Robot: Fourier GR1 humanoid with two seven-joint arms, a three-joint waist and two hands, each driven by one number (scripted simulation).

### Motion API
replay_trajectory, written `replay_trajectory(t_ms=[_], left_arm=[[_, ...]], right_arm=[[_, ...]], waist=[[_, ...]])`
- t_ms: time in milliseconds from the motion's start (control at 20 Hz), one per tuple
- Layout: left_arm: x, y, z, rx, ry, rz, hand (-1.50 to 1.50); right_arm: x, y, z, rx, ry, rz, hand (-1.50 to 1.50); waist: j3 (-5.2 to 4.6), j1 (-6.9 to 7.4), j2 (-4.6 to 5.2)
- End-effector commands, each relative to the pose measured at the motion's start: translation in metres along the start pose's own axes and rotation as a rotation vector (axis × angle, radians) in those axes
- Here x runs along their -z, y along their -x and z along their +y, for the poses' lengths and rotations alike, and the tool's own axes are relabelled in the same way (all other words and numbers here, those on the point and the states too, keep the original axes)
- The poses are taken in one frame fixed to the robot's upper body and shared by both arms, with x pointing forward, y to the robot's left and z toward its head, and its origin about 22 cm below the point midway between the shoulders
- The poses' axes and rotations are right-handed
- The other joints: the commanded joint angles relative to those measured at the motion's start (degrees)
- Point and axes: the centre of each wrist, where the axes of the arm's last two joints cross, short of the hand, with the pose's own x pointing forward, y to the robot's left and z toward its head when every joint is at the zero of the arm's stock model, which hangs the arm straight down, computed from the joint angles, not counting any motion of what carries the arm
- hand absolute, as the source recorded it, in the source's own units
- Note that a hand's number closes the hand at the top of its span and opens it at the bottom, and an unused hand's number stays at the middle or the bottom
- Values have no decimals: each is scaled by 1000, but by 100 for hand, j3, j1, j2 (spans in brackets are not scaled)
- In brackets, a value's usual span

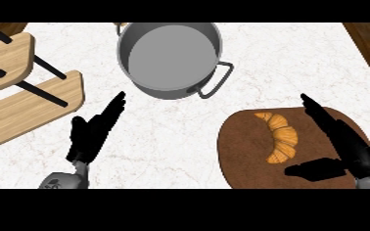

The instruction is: Pick the croissant from the cutting board and place it in the pot

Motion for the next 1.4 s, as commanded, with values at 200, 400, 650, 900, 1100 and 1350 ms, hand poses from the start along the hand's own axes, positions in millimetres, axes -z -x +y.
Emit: replay_trajectory(t_ms=[200,400,650,900,1100,1350], left_arm=[[-8,10,13,6,18,27,0],[16,-4,-13,-10,1,43,0],[-1,7,9,-12,3,49,0],[7,-3,13,0,2,41,0],[-8,13,15,-9,-3,44,0],[-2,2,13,-8,1,37,0]], right_arm=[[6,19,2,233,-49,-78,-150],[15,34,30,274,-52,-62,-150],[27,60,47,347,-65,-31,-150],[43,60,68,315,-96,-44,150],[46,77,69,248,-93,-125,150],[45,85,90,319,-104,-135,150]], waist=[[-13,18,22],[-13,2,22],[-12,26,22],[-13,28,23],[-11,58,28],[-10,62,33]])
